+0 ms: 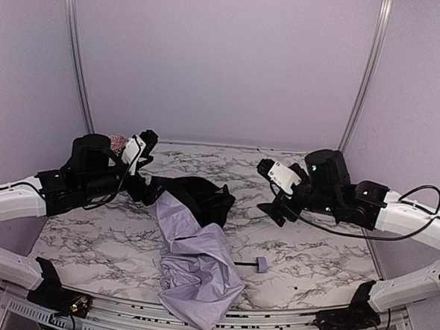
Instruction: Put away the umbrella
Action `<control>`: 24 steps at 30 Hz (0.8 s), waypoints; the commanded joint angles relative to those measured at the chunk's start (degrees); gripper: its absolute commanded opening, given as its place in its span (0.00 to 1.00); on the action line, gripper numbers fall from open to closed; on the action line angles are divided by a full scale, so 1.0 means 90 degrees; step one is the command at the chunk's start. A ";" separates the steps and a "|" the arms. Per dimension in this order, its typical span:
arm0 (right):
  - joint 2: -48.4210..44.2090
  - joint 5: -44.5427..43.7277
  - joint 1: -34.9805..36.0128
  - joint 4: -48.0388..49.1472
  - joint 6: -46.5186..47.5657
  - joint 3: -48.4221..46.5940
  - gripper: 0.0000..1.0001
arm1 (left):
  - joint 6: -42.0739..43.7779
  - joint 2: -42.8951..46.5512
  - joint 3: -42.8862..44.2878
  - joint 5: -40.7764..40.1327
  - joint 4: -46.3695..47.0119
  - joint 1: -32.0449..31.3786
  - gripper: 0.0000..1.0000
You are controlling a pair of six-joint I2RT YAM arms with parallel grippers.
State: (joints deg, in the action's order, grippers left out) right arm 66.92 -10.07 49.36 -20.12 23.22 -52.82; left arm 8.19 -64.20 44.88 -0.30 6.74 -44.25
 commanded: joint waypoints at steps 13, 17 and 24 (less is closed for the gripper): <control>0.4202 0.4231 0.0539 -0.0205 -0.1951 -0.5109 0.45 | -0.1980 0.0223 0.0031 -0.3347 -0.0940 0.0233 0.96; 0.4907 0.4132 0.0607 -0.0489 -0.2053 -0.5797 0.46 | -0.2042 -0.0100 0.0079 -0.3187 -0.0954 0.0267 0.97; 0.5857 0.3772 0.0675 -0.1279 -0.2145 -0.6644 0.57 | -0.1922 -0.0403 0.0130 -0.3091 -0.0968 0.0297 0.97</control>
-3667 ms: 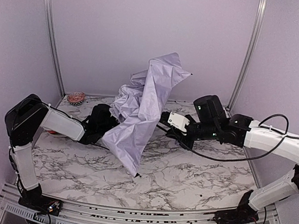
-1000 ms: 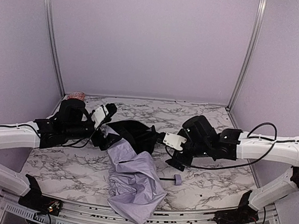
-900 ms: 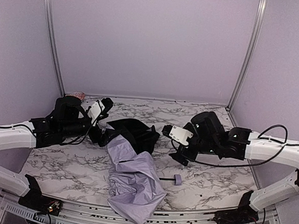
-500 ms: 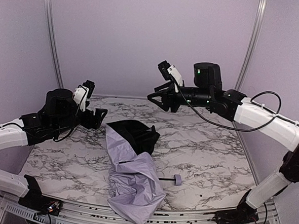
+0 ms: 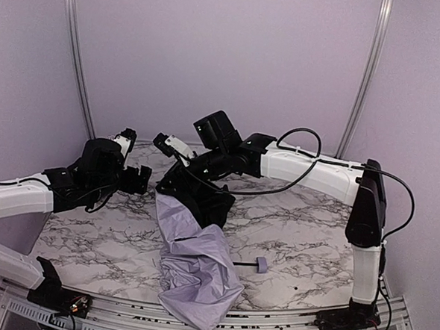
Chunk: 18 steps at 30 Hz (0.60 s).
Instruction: Put away the umbrella
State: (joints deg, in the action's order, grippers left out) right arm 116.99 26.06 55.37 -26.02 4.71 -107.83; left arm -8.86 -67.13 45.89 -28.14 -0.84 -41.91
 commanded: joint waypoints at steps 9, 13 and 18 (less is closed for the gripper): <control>0.0526 0.0488 0.0033 -0.0975 -0.0021 -0.0713 0.41 | 0.0123 -0.0178 0.0018 0.0168 -0.0033 0.0038 0.97; 0.0557 0.0943 0.0030 -0.1145 0.0023 -0.0790 0.35 | 0.0190 -0.0200 0.0018 0.0099 -0.0043 0.0038 0.97; 0.0884 0.0829 0.0156 -0.1475 0.0156 -0.1096 0.34 | 0.0238 -0.0179 0.0038 0.0060 -0.0066 0.0038 0.97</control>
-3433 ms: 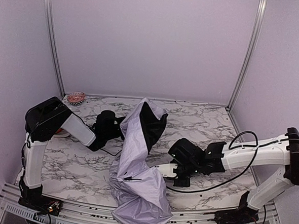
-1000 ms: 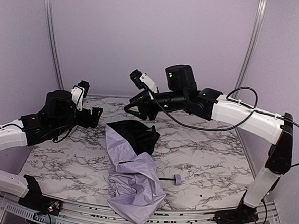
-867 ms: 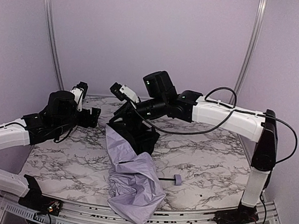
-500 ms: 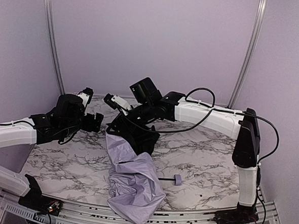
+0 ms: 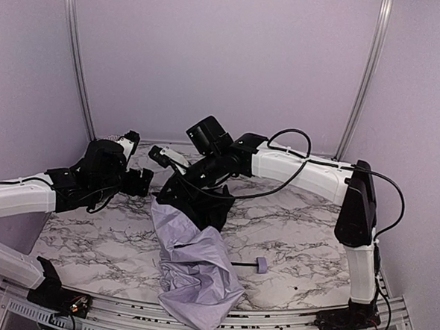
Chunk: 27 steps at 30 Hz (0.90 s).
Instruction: Put away the umbrella
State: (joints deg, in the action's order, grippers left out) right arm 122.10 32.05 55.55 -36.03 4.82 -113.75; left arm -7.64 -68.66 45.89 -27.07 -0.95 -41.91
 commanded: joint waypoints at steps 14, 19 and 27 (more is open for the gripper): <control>0.0777 -0.0433 0.0605 -0.0850 0.0692 -0.1090 0.21 | 0.0043 -0.0016 -0.0114 -0.0311 -0.0166 0.0260 0.97; 0.0675 -0.0552 0.0590 -0.1165 0.0773 -0.1067 0.00 | 0.0010 0.0133 -0.0209 -0.0332 -0.0181 0.0441 0.97; -0.0824 0.0027 -0.0232 0.0404 -0.0364 0.0337 0.00 | 0.0231 0.0312 -0.0258 -0.0246 -0.0100 0.0524 0.92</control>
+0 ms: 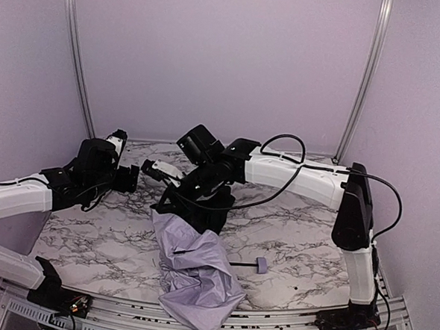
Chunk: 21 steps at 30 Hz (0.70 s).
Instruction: Put away the umbrella
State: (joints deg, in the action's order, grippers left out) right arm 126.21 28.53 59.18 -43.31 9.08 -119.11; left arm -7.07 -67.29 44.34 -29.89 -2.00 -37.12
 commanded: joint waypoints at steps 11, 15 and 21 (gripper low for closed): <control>-0.3178 0.0791 -0.2694 0.5221 -0.3440 0.5199 0.00 | 0.2605 -0.0365 0.0363 0.2538 0.0603 -0.1925 0.79; -0.3125 0.0696 -0.2828 0.5478 -0.3539 0.5533 0.00 | 0.3442 -0.0217 0.0202 0.2888 0.1309 -0.2309 0.91; -0.2889 0.0544 -0.2989 0.5498 -0.3347 0.5472 0.00 | 0.4429 -0.0427 0.0261 0.3574 0.1404 -0.2311 0.97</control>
State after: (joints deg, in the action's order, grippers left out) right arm 99.26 34.33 33.47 2.09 -20.99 -67.59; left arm 24.51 -70.35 45.47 -4.32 7.94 -58.06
